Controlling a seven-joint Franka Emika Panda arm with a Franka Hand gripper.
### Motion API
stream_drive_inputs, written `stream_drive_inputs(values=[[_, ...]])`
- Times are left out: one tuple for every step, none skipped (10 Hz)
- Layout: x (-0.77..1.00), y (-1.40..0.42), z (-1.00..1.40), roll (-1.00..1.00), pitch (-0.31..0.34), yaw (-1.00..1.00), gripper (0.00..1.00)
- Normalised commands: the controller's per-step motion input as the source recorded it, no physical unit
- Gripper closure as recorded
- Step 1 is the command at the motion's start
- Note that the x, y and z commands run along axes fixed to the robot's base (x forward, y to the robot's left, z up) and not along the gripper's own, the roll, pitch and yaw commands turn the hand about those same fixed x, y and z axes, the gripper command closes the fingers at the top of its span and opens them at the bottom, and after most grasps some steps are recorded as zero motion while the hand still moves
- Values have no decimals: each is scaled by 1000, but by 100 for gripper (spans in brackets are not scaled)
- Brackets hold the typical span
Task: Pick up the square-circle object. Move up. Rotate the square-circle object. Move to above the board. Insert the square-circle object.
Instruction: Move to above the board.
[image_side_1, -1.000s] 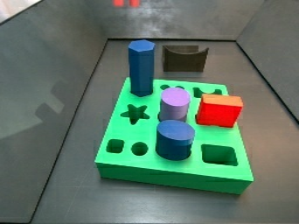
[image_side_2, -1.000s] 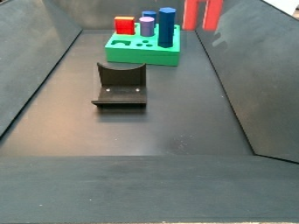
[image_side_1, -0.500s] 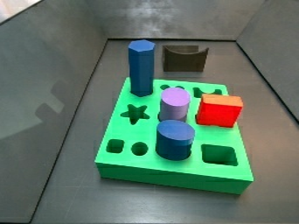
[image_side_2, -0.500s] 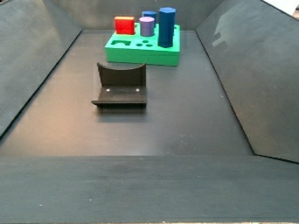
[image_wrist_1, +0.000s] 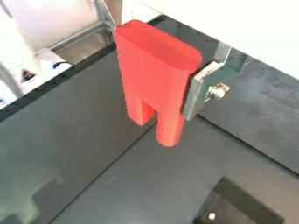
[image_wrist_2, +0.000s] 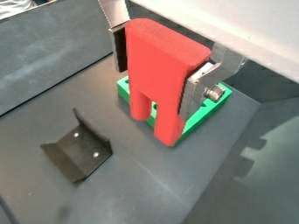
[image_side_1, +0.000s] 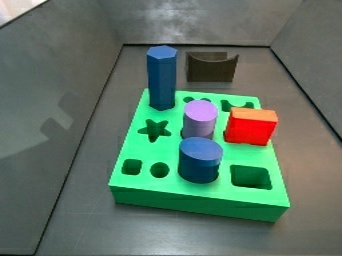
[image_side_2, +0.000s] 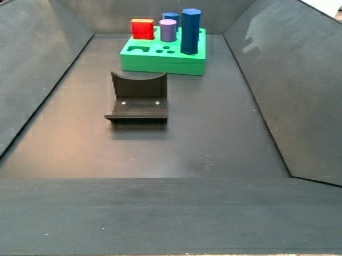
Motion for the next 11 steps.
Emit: stream_drive_inputs(values=[[179,-1000,-1,175,113,52,100],[190,-1000,1,98,106,29,100],[200,-1000,1,57,107,18,100],[212,-1000,4,23,109,16,100],[223,-1000,8,19,111,13,100],[234,-1000,12,11,114,13,100],[250,-1000,17,5,118,11,100],[274,-1000,25,13,123,12,100],[273,-907,29,26,126,13,100],[222,-622,25,46,131,13,100],[155,-312,23,68,133,11,100]])
